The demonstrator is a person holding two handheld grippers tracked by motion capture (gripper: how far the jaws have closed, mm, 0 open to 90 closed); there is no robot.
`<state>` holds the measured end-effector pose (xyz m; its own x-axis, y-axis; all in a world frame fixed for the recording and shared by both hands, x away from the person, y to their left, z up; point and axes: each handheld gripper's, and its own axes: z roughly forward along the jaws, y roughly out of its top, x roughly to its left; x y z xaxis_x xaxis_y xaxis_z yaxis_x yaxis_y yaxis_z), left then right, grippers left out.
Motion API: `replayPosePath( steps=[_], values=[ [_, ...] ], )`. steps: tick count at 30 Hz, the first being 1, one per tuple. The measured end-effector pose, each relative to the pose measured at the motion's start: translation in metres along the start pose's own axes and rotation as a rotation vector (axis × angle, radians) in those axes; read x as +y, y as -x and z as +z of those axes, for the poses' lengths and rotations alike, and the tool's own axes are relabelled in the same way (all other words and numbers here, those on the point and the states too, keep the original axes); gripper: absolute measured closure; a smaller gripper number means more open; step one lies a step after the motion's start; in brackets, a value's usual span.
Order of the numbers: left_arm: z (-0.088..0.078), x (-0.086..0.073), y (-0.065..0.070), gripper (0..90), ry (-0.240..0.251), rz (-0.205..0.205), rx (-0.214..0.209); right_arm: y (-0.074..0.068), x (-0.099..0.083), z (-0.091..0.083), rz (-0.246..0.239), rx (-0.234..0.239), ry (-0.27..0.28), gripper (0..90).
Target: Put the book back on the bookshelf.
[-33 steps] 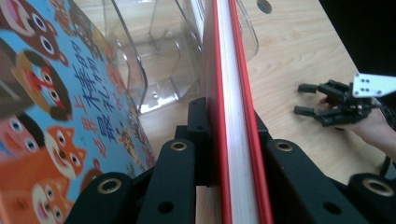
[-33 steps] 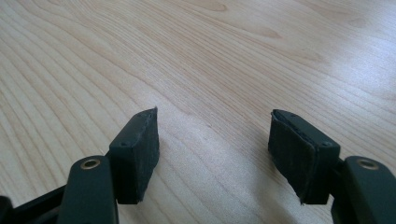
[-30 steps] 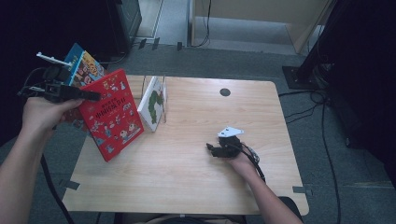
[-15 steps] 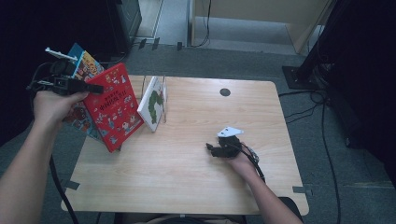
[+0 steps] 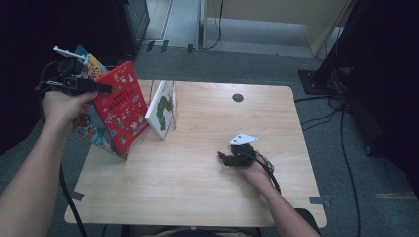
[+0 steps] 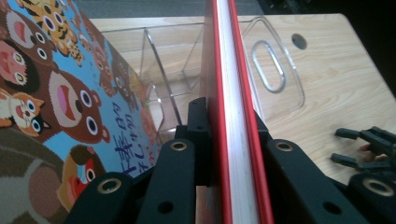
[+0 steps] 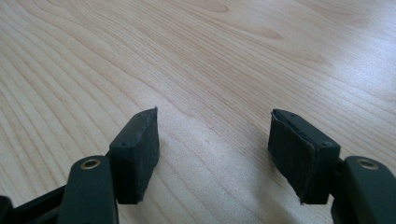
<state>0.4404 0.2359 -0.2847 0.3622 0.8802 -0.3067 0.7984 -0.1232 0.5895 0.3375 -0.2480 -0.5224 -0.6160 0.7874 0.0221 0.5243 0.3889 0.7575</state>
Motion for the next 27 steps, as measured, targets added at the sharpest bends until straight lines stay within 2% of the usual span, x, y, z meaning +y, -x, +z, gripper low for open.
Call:
replayPosePath(
  steps=[2, 7, 11, 13, 18, 20, 22, 25, 27],
  values=[
    [0.002, 0.0, 0.001, 79.9, -0.015, 0.01, 0.014, 0.0, 0.0, 0.0, 0.001, 0.0, 0.0, 33.7],
    [0.002, 0.001, -0.001, 79.6, -0.03, -0.007, 0.008, 0.0, 0.0, 0.0, 0.002, 0.0, 0.001, 33.7],
    [-0.001, 0.002, -0.005, 78.5, -0.095, -0.017, -0.003, 0.0, 0.0, 0.0, 0.002, -0.001, 0.001, 33.7],
    [-0.002, 0.001, -0.008, 78.1, -0.13, -0.038, -0.005, 0.0, 0.0, 0.0, 0.001, -0.001, 0.001, 33.7],
    [-0.001, 0.0, -0.012, 77.7, -0.166, -0.038, -0.009, 0.0, 0.0, 0.0, 0.0, -0.001, 0.001, 33.7],
    [0.002, 0.001, -0.01, 76.1, -0.196, -0.034, -0.013, 0.0, 0.0, 0.0, 0.001, -0.001, 0.001, 33.7],
    [0.005, 0.001, -0.008, 76.6, -0.2, -0.027, -0.008, 0.0, 0.0, 0.0, 0.001, 0.0, 0.0, 33.7],
    [0.009, 0.003, -0.006, 77.8, -0.23, -0.017, -0.009, 0.0, 0.0, 0.0, -0.003, -0.003, 0.001, 33.8],
    [0.01, 0.003, -0.006, 77.6, -0.238, -0.022, -0.016, 0.0, 0.0, 0.0, -0.003, -0.003, 0.0, 33.8]
  ],
)
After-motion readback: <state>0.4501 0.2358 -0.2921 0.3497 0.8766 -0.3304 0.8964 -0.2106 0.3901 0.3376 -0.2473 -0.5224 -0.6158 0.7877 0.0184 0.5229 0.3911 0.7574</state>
